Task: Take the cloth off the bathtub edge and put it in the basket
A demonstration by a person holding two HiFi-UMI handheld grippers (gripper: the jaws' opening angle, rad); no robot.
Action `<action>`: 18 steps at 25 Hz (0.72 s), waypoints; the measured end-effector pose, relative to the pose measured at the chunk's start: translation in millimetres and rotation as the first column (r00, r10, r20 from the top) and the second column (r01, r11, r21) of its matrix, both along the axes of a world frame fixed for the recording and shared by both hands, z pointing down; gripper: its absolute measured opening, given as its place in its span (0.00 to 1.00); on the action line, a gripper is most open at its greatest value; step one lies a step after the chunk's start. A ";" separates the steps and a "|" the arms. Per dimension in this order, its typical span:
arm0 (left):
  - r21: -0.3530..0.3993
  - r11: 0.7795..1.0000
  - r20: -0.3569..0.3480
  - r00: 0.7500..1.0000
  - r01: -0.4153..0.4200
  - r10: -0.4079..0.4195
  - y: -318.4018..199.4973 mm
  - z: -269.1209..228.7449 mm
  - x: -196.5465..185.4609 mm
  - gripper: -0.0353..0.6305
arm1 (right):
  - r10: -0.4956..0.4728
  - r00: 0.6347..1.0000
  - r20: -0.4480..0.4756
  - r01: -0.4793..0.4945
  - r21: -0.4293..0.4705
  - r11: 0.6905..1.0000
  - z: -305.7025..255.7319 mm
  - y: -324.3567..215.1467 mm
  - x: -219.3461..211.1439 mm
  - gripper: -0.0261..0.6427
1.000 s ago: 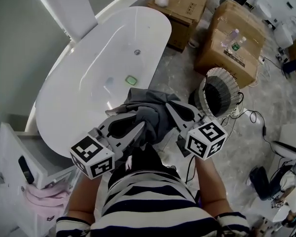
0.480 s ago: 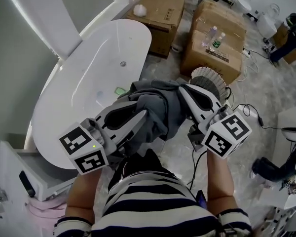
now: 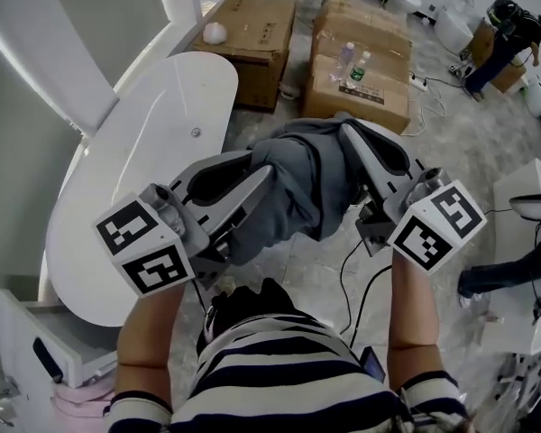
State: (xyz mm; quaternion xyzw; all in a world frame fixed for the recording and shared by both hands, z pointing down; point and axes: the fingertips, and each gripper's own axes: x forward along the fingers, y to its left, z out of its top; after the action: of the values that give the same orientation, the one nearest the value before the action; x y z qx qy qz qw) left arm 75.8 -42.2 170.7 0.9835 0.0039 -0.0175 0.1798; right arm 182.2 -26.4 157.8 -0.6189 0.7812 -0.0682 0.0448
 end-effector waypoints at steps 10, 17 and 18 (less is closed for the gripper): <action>0.020 0.995 -0.020 0.995 -0.097 0.097 -10.7 -19.2 72.0 0.17 | 0.131 0.989 -0.065 -0.127 0.058 0.990 -36.9 5.5 64.0 0.08; 0.037 0.976 -0.052 0.975 -0.214 0.216 -24.8 -27.8 132.8 0.17 | 0.268 0.961 -0.068 -0.263 0.078 0.962 -52.3 0.9 122.5 0.08; 0.041 0.971 -0.059 0.970 -0.234 0.236 -25.0 -31.1 141.1 0.17 | 0.288 0.955 -0.075 -0.282 0.081 0.956 -56.7 1.2 130.0 0.08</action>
State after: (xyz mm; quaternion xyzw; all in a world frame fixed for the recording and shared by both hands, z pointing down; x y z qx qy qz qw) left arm 217.0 -67.2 139.6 0.9780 0.1265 -0.0272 0.1635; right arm 312.2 -25.2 101.1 -0.7255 0.6869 -0.0073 0.0417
